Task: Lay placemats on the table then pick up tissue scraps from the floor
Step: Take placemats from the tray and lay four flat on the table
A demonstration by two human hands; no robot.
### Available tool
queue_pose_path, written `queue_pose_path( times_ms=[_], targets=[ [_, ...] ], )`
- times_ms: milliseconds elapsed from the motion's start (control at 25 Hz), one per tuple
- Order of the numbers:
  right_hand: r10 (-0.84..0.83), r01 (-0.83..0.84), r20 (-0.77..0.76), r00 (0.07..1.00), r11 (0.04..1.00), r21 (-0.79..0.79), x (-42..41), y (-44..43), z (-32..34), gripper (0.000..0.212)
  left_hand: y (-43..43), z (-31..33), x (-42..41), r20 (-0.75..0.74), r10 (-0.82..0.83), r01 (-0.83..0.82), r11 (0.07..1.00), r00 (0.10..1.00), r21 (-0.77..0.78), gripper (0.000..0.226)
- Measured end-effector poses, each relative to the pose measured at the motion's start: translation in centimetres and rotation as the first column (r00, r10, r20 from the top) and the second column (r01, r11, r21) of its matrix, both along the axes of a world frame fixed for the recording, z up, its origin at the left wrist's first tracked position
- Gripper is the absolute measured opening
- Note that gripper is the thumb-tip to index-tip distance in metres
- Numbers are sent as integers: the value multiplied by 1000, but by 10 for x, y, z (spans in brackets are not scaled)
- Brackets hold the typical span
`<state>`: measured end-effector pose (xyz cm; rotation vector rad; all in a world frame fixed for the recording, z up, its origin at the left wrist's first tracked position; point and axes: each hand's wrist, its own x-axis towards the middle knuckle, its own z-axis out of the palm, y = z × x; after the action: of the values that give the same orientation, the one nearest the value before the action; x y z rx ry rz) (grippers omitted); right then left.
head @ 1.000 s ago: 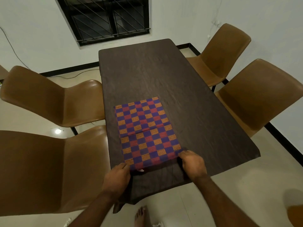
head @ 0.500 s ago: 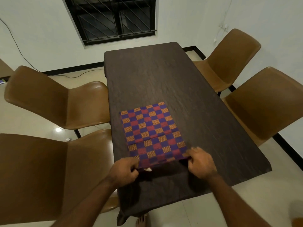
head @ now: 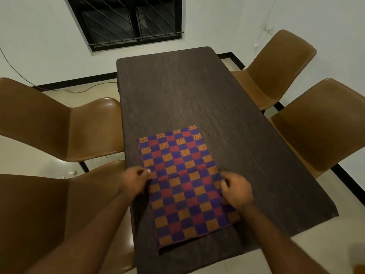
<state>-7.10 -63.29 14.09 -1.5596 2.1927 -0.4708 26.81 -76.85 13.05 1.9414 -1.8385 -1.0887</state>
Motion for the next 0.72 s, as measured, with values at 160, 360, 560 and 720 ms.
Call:
queue_pose_path(
  times_ms=[160, 360, 560, 720],
  targets=[
    [-195, 195, 195, 961, 981, 21, 13, -98, -10, 27, -98, -12, -11, 52, 130, -129, 991, 990, -26, 23],
    [-278, 266, 149, 949, 959, 95, 10, -188, -26, 67, -159, -34, -20, 192, 121, -105, 990, 974, -90, 33],
    [-291, 286, 146, 945, 957, 57, 12, -231, -37, 66, -180, -43, -24, 198, 167, -150, 984, 966, -97, 16],
    [-327, 321, 137, 935, 945, 65, 15, -233, -45, 55, -178, -43, -25, 165, 170, -152, 981, 972, -117, 13]
  ],
)
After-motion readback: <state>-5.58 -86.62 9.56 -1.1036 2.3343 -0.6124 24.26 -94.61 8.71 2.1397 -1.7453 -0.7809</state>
